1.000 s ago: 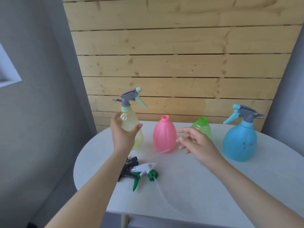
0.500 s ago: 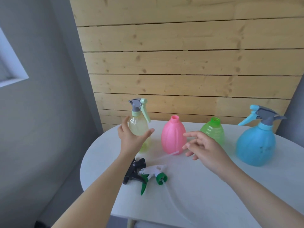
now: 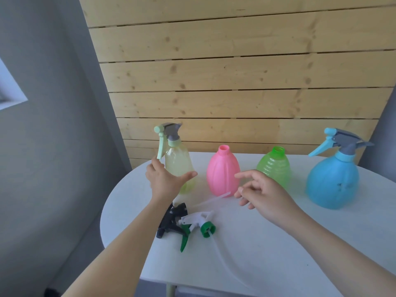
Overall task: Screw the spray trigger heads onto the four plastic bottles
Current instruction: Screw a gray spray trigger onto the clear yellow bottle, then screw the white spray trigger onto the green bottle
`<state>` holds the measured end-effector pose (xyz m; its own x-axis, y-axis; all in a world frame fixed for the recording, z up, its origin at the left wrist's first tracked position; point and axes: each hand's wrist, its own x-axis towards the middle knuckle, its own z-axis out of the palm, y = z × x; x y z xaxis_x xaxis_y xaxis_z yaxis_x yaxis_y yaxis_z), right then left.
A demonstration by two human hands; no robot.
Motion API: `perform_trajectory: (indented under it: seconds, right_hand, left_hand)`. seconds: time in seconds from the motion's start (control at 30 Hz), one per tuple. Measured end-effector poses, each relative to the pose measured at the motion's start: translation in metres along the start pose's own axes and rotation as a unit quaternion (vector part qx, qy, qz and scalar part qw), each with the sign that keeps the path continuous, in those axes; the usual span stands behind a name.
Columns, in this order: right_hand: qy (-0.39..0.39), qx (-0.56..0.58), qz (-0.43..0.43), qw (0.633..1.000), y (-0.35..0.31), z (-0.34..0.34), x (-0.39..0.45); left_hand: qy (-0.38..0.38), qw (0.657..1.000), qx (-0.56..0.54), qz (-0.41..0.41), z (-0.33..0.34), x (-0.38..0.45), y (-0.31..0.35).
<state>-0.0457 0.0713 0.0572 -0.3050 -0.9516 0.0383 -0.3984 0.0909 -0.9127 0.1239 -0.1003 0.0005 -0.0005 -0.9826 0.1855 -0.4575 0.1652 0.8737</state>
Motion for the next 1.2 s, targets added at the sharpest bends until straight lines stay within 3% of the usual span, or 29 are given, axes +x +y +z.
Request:
perform_trajectory:
  seconds: [0.27, 0.53, 1.03, 1.2]
  right_hand:
    - [-0.007, -0.017, 0.009, 1.000, 0.003, 0.003, -0.001]
    - [-0.009, -0.020, 0.010, 1.000, 0.004, 0.006, 0.001]
    - [-0.014, -0.028, 0.004, 0.999, 0.008, 0.007, 0.003]
    - [-0.029, -0.042, 0.004, 0.999, 0.012, 0.012, 0.005]
  left_hand:
    - [-0.104, 0.993, -0.058, 0.006, -0.008, 0.007, 0.001]
    - [-0.058, 0.997, 0.048, 0.023, 0.000, 0.003, 0.002]
    - [-0.096, 0.995, 0.018, -0.015, -0.005, -0.007, 0.007]
    - [-0.029, 0.998, 0.035, -0.048, -0.017, -0.028, 0.008]
